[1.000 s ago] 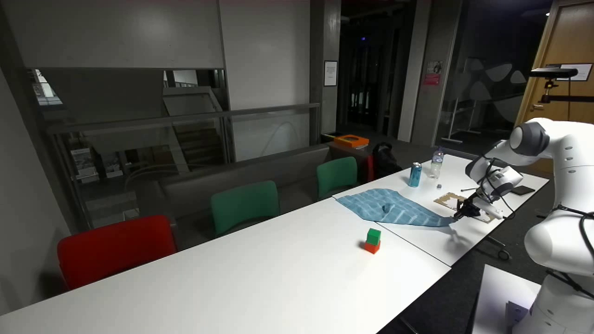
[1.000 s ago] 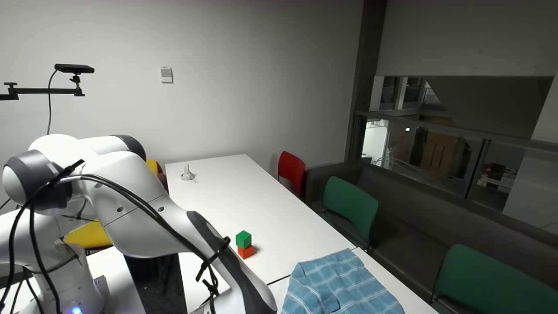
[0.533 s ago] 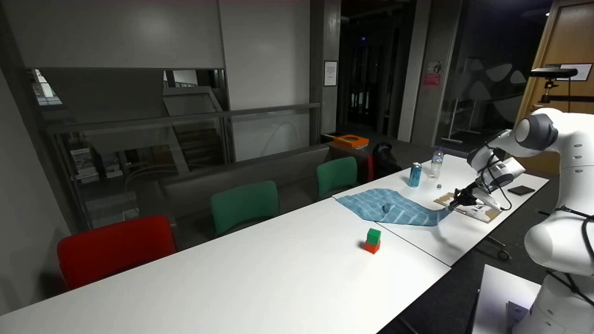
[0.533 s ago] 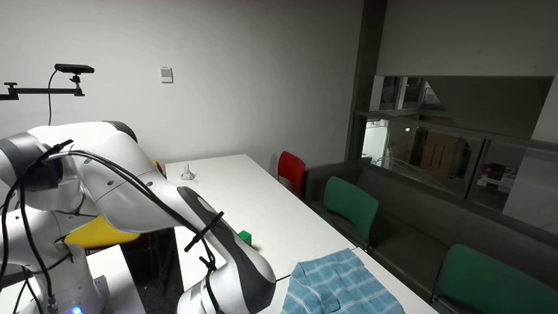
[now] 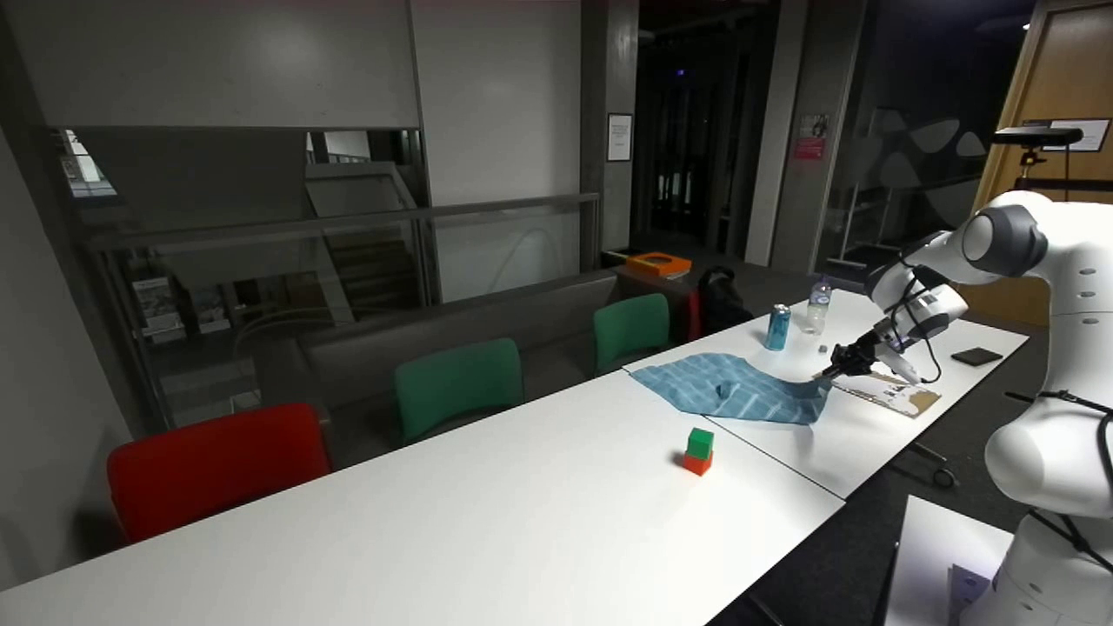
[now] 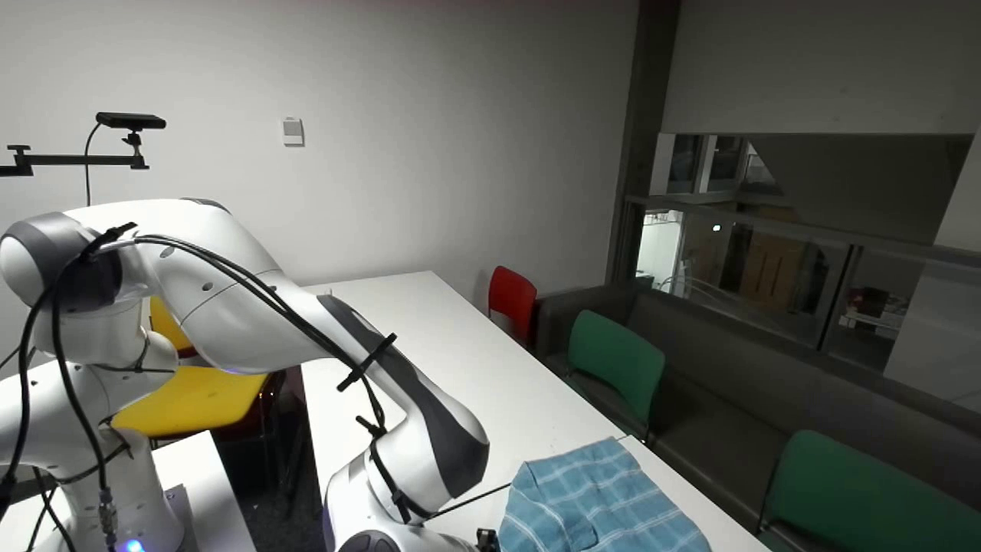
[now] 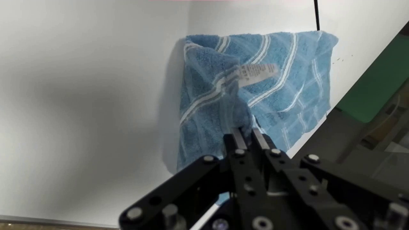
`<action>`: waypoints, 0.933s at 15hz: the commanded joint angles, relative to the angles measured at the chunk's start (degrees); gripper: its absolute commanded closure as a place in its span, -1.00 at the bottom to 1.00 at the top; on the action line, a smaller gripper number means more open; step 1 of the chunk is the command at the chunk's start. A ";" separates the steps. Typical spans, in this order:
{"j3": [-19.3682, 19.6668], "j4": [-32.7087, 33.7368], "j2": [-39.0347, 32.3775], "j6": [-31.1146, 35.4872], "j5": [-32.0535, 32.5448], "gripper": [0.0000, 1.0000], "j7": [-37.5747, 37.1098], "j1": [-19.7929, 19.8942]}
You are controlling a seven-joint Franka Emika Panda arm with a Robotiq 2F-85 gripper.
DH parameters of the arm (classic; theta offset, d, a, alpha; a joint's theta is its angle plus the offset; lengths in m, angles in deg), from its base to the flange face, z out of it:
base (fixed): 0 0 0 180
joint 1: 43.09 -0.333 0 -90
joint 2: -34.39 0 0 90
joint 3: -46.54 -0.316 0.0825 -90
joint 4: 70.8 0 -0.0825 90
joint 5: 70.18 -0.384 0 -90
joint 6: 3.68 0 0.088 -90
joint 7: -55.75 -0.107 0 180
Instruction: Fold the blue towel around the yellow block
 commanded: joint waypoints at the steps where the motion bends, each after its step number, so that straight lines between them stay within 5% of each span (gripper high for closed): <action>1: 3.11 -1.06 2.78 -5.70 0.84 0.96 6.98 -1.71; 6: 6.96 4.02 -1.72 -4.99 2.57 0.96 8.44 -3.28; 7: 6.67 1.64 0.10 -5.84 1.12 0.82 7.27 -3.43; 14: 7.26 3.83 -2.12 -5.69 1.63 0.82 7.18 -3.61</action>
